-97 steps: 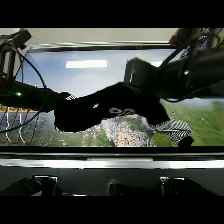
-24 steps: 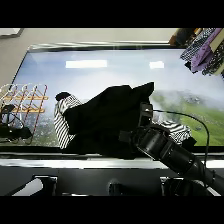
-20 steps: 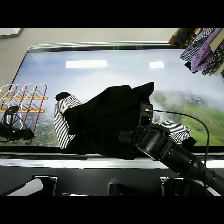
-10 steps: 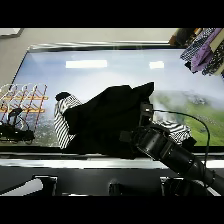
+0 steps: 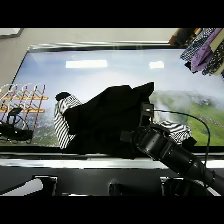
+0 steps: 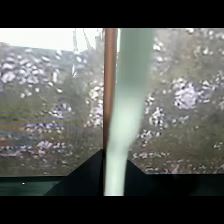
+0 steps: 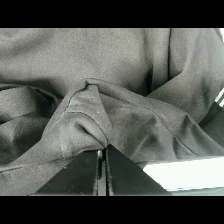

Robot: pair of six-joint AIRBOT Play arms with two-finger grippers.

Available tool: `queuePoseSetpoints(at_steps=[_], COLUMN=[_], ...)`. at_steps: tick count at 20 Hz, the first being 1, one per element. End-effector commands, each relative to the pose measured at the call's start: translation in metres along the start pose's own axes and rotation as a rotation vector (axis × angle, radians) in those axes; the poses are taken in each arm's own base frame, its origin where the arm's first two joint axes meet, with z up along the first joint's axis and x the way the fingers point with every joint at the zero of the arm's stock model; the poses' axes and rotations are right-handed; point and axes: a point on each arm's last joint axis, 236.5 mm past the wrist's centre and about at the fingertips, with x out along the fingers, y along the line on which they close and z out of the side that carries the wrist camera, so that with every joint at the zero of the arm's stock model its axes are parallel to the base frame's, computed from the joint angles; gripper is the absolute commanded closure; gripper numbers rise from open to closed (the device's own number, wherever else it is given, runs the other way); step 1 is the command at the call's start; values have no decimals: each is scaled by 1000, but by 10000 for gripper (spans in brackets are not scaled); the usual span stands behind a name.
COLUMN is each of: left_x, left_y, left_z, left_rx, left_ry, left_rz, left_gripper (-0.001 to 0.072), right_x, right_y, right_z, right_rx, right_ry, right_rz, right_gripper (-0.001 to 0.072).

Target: Fold the clothes and pants, and hang the long-sleeved shirts on hangers.

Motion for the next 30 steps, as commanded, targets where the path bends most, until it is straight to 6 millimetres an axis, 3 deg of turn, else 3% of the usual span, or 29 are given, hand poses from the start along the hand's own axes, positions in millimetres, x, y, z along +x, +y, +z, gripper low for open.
queuePoseSetpoints(at_steps=[1, 4, 8, 12, 15, 18, 22, 26, 30], left_x=[-19, -59, -117, -173, -212, -231, -201, -201, -198], left_y=[-1, -5, -19, -52, -79, -118, -165, -218, -232], left_z=[26, 66, 103, 123, 122, 92, 14, -30, -69], left_rx=[-18, -18, 60, 167, 257, 510, 648, 686, 662], left_ry=[-87, -228, -373, -512, -607, -620, -515, -605, -576], left_rz=[-7, -7, 54, 95, 122, 150, 35, -133, -197], left_gripper=[674, 674, 675, 675, 675, 678, 678, 676, 675], right_x=[0, 0, 0, 0, 0, 0, 0, 0, -1], right_y=[-1, -1, -1, -1, -2, -3, -4, -15, -17], right_z=[0, 0, 2, 2, 3, 5, 4, 3, 6], right_rx=[1, 0, -2, -29, -72, -93, -124, -137, -139], right_ry=[0, -1, -7, -8, -14, -19, -16, -6, -18], right_rz=[-2, -2, -4, -5, -8, -12, -18, -65, -72], right_gripper=[668, 668, 667, 667, 667, 667, 667, 667, 668])
